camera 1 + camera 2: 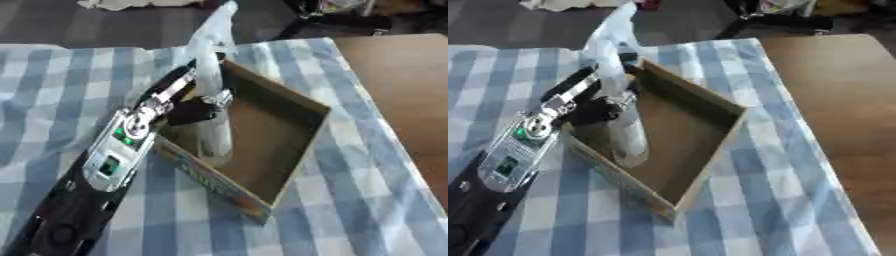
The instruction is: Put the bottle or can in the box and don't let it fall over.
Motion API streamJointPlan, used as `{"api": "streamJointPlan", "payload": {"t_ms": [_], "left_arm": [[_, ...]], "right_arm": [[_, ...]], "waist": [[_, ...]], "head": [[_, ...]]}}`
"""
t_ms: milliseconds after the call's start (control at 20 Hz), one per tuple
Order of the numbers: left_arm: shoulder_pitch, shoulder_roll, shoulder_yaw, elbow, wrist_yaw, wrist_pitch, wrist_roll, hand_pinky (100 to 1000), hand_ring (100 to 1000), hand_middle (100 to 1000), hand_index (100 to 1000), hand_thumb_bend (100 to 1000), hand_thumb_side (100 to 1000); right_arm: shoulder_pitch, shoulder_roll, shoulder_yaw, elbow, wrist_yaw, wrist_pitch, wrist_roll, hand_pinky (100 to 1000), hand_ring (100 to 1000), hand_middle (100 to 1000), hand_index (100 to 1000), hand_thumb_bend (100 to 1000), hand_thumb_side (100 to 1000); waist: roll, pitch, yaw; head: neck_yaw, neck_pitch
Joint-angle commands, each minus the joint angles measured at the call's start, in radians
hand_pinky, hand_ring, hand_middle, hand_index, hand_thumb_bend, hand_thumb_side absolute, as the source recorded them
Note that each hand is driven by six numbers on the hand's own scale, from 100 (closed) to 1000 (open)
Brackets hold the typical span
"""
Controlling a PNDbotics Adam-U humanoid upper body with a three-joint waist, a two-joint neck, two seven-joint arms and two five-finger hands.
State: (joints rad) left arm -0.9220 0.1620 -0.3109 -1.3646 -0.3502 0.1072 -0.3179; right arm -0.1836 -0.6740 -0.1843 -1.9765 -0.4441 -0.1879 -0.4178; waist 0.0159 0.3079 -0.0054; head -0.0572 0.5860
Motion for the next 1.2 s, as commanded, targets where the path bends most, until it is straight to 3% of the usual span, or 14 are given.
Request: {"api": "streamJointPlan", "payload": {"t_ms": [50,350,500,700,1200], "left_arm": [[-0.015,0.021,0.011,-0.039,-0.032,0.02,-0.004,1000,1000,1000,853,100,618],[-0.012,0.025,0.013,-0.042,-0.066,0.06,-0.015,1000,1000,1000,868,100,559],[-0.011,0.026,0.015,-0.048,-0.066,0.084,-0.024,1000,1000,1000,875,100,426],[-0.009,0.032,0.016,-0.067,-0.047,0.115,-0.042,1000,1000,1000,880,100,370],[-0.005,0.047,0.025,-0.098,0.046,0.172,-0.064,1000,1000,1000,879,100,415]], "right_arm": [[-0.004,-0.037,-0.012,-0.024,0.001,0.0,-0.003,931,874,1000,830,100,492],[-0.001,-0.038,-0.014,-0.024,0.0,-0.001,-0.004,930,873,1000,829,100,495],[0.0,-0.038,-0.013,-0.024,-0.001,-0.001,-0.004,930,873,1000,829,100,499],[0.003,-0.04,-0.014,-0.024,-0.001,0.0,-0.005,930,872,1000,829,100,514],[0.011,-0.045,-0.015,-0.024,0.0,0.001,-0.008,929,872,1000,829,100,515]], "waist": [[-0.005,-0.032,0.001],[-0.003,-0.035,0.001],[-0.002,-0.037,0.003],[0.0,-0.04,0.004],[0.008,-0.05,0.009]], "head": [[-0.004,0.0],[-0.007,0.001],[-0.01,0.006],[-0.013,0.013],[-0.024,0.022]]}}
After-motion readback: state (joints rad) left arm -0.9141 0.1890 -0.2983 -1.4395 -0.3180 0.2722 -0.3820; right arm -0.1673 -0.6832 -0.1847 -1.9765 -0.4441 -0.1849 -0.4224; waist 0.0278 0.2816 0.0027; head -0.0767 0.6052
